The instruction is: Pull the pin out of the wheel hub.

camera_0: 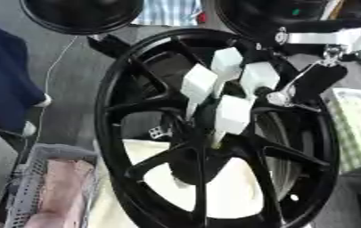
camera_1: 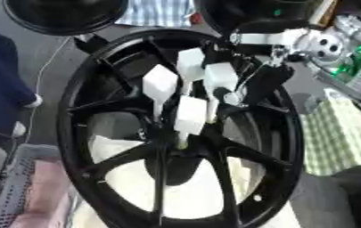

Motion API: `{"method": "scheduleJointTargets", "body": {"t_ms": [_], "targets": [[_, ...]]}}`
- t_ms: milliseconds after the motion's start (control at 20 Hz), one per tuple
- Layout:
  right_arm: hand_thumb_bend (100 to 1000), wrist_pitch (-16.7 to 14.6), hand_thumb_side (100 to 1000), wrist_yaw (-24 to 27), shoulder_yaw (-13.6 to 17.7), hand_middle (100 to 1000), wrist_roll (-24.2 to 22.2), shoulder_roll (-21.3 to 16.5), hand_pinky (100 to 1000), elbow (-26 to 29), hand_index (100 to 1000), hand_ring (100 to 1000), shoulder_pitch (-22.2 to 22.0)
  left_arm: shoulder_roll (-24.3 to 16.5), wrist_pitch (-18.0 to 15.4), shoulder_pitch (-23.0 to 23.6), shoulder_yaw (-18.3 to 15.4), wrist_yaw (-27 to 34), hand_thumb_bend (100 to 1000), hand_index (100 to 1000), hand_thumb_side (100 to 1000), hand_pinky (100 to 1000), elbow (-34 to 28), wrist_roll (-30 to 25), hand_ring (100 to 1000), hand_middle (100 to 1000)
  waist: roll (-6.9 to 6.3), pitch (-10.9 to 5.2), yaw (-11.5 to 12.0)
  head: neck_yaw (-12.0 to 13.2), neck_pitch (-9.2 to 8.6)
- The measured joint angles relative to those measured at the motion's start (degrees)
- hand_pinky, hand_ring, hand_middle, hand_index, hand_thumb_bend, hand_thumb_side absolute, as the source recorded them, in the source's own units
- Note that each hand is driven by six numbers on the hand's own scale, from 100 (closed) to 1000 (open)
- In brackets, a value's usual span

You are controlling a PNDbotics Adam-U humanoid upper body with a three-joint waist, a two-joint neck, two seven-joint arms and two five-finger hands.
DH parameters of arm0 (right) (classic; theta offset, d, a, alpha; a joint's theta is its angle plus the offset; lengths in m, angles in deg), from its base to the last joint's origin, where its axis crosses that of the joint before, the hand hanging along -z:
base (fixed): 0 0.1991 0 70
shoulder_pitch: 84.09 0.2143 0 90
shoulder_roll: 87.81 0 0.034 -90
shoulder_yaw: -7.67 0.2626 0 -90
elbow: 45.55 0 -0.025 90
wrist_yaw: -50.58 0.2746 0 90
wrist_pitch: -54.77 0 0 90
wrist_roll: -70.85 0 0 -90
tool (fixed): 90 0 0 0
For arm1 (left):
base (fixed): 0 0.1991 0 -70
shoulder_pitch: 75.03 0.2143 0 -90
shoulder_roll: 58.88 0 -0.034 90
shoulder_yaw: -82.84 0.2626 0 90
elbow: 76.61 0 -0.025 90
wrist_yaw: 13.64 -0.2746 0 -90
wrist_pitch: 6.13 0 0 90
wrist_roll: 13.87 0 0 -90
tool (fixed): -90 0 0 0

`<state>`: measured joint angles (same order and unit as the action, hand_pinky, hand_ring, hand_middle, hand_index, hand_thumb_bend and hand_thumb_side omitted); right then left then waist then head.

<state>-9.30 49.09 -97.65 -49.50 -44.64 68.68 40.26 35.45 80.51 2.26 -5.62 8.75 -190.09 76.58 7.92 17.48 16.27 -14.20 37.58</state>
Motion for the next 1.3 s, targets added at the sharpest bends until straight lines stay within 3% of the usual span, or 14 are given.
{"method": "scheduleJointTargets", "body": {"t_ms": [400, 650, 1100, 1150, 1200, 1300], "targets": [[333, 0.97, 100, -1.18, 2.63, 122, -0.51, -0.03, 561, 0.00, 277, 484, 0.49, 0.00, 0.08, 0.04, -0.01, 0.00, 143, 765, 755, 660, 0.00, -0.08, 746, 611, 0.23, -0.18, -0.28, 0.27, 0.00], [403, 2.04, 100, -2.36, 3.85, 105, 0.88, -0.06, 556, 0.00, 265, 454, 1.20, 0.00, 0.13, 0.12, -0.01, 0.00, 143, 765, 754, 658, 0.00, -0.13, 746, 611, 0.23, -0.18, -0.36, 0.39, 0.01], [404, 6.15, 100, -11.22, 12.74, 100, -1.46, -1.60, 546, 0.00, 255, 434, 3.36, -0.03, 0.15, 1.01, -0.18, -0.15, 145, 765, 757, 659, 0.00, -0.05, 748, 612, 0.26, -0.36, -2.11, 1.37, 0.12], [175, 6.76, 100, -12.20, 13.93, 100, -1.30, -1.71, 547, 0.00, 255, 433, 3.08, -0.03, 0.18, 1.10, -0.21, -0.20, 148, 765, 759, 660, 0.00, -0.01, 748, 612, 0.28, -0.43, -2.28, 1.51, 0.12], [403, 7.41, 100, -13.14, 15.02, 100, -1.00, -1.84, 550, 0.00, 256, 432, 2.61, -0.03, 0.19, 1.14, -0.29, -0.22, 144, 765, 757, 660, 0.00, 0.03, 748, 612, 0.28, -0.48, -2.47, 1.62, 0.12], [399, 8.99, 100, -14.99, 17.19, 100, -0.26, -2.27, 548, 0.01, 254, 429, 1.34, -0.04, 0.21, 1.26, -0.38, -0.26, 145, 765, 758, 660, 0.00, 0.09, 748, 612, 0.28, -0.52, -2.94, 1.95, 0.12]]}}
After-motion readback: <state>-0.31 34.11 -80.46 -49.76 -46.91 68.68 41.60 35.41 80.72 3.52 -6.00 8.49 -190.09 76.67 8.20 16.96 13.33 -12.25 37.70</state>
